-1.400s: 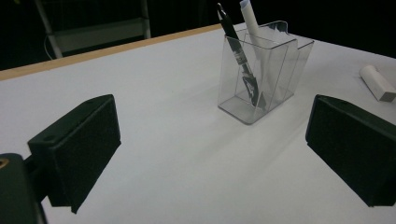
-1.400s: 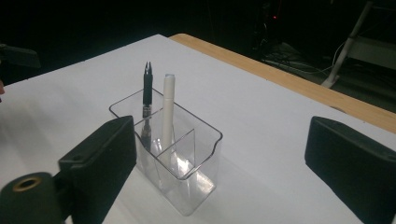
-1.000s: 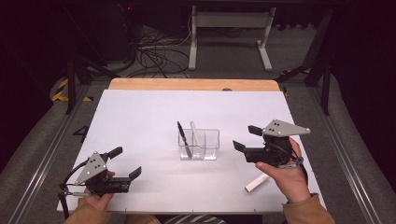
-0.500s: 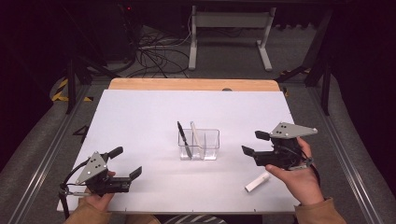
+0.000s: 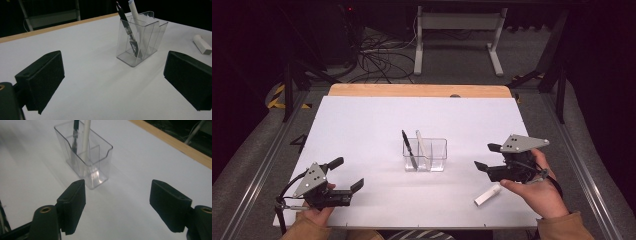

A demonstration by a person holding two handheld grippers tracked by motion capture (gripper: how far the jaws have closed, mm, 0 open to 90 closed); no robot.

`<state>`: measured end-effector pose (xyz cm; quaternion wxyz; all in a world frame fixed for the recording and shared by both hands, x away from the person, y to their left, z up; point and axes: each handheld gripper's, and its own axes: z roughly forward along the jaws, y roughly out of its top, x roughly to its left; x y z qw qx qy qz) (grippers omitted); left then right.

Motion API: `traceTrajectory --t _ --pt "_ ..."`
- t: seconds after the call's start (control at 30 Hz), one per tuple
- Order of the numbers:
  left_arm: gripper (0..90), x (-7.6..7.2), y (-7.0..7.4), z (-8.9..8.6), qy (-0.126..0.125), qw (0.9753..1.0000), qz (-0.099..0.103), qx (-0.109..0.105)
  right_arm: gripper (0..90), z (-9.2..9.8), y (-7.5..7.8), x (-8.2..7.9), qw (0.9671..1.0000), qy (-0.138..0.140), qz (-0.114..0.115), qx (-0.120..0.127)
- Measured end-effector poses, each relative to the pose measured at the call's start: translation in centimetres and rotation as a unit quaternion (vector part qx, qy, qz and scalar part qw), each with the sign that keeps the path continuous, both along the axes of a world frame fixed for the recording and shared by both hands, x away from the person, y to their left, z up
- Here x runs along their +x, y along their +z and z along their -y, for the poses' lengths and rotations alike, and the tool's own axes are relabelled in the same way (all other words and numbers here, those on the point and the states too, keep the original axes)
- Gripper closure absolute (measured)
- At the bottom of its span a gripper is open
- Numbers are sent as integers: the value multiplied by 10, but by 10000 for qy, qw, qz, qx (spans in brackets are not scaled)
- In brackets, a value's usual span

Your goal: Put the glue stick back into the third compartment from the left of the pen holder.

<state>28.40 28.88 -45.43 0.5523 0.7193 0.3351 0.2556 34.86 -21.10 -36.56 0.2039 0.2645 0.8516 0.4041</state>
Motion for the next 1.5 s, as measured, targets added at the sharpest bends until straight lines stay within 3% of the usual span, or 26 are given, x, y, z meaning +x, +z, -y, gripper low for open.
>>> traceTrajectory --t 0.07,0.13,0.33,0.5,0.77,1.07,1.2,1.3,1.5 --pt "41 0 0 0 -1 10000 -1 0 300 1 -2 1 9999 -20 -78 -135" --pt "41 0 0 0 -15 10000 10 9 317 2 -4 2 9990 -112 -389 -171" --pt "41 1 0 0 -14 10000 14 15 329 6 -12 4 9962 -95 -718 -485" --pt "41 1 0 0 -15 10000 15 21 390 5 -19 5 9903 110 -980 -983" --pt "41 1 0 0 -13 10000 5 6 412 5 -27 8 9793 401 -1120 -1638" --pt "41 1 0 1 -21 10000 -7 7 340 6 -34 6 9753 477 -1154 -1820" --pt "41 0 0 1 -16 10000 -5 7 340 8 -34 8 9759 552 -1155 -1769" --pt "41 1 0 0 -13 10000 2 8 316 9 -35 9 9795 516 -1203 -1531" --pt "41 0 -1 0 -4 10000 -3 11 311 10 -39 10 9786 436 -1374 -1465"
